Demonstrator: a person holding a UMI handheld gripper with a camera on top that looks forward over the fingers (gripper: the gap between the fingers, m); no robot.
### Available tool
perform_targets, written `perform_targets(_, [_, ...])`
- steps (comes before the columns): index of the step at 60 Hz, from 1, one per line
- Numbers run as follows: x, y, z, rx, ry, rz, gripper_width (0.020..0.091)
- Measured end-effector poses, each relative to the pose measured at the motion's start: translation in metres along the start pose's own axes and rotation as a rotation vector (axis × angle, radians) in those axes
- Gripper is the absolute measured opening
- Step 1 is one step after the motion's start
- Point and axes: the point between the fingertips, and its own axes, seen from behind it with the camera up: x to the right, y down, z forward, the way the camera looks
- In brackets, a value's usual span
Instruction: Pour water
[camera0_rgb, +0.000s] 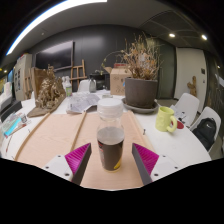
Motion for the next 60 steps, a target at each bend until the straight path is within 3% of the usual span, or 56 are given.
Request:
perform_targets(5, [-0.005, 0.004, 0.016, 0.005, 0.009, 0.005, 0.075])
perform_targets(13, [-0.001, 0.001, 0.023, 0.042, 0.042, 0.024, 0.0449])
perform_targets(28, [0.007, -0.002, 0.017, 0.023, 0.05, -0.011, 0.0308])
perform_targets(38, [0.002, -0.033, 0.012, 0.033, 0.016, -0.051, 0.0285])
perform_targets(44, [-0.004, -0.073, 0.011, 0.082, -0.031, -0.023, 0.0285])
perform_targets(60, [0.002, -0.191, 0.034, 0.145, -0.31, 0.603, 0.0283])
